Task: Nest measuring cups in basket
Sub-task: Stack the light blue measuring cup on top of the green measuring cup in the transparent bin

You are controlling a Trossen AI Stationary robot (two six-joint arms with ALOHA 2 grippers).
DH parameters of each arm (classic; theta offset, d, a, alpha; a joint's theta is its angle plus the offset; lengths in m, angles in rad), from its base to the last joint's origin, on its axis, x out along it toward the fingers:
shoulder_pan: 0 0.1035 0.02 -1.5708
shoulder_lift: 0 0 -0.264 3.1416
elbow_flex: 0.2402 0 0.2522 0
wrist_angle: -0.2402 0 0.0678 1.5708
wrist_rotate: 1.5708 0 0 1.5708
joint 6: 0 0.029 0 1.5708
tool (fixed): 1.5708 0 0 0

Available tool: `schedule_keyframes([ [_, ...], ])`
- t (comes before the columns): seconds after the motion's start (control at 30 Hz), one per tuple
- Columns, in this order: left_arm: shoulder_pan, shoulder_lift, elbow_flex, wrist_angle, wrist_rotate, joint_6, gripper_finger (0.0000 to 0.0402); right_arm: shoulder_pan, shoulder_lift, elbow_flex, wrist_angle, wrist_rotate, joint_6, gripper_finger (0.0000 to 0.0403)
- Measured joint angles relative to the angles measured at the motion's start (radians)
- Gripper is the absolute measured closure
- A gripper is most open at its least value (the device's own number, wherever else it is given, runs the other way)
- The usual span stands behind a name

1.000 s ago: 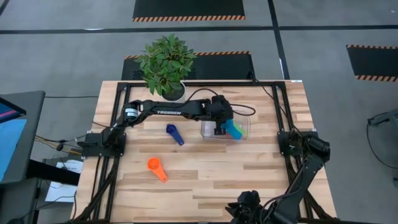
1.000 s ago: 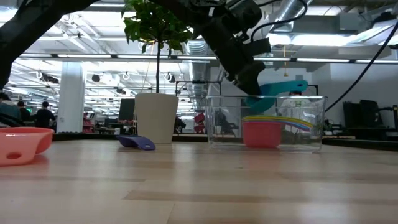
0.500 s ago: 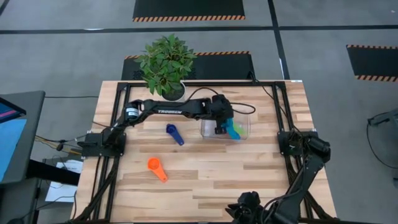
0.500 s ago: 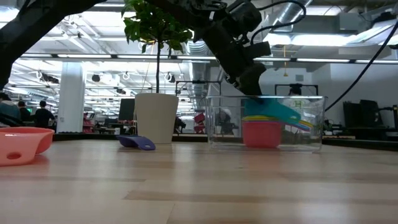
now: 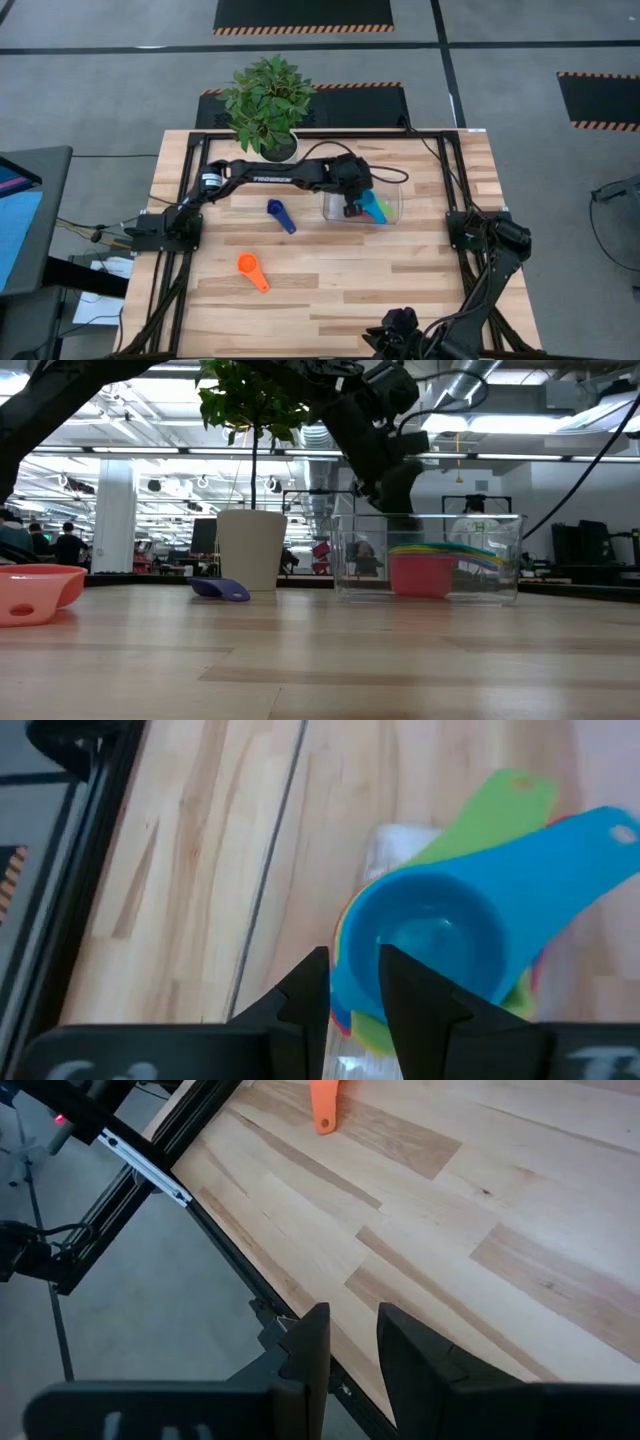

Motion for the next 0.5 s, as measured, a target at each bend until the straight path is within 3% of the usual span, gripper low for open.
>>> schedule_keyframes([
  [0.17, -0.014, -0.01, 0.003, -0.072, 0.118, 0.0, 0.0322, 0.0, 0.0, 0.0, 0.0, -0.043, -0.004, 0.0292],
  [0.3, -0.03, -0.007, 0.0, -0.145, 0.115, 0.015, 0.0322, 0.0, 0.0, 0.0, 0.0, -0.071, -0.004, 0.0292],
  [0.5, -0.042, -0.006, 0.0, -0.045, 0.092, 0.026, 0.0322, -0.001, 0.0, 0.0, -0.003, -0.071, -0.004, 0.0292],
])
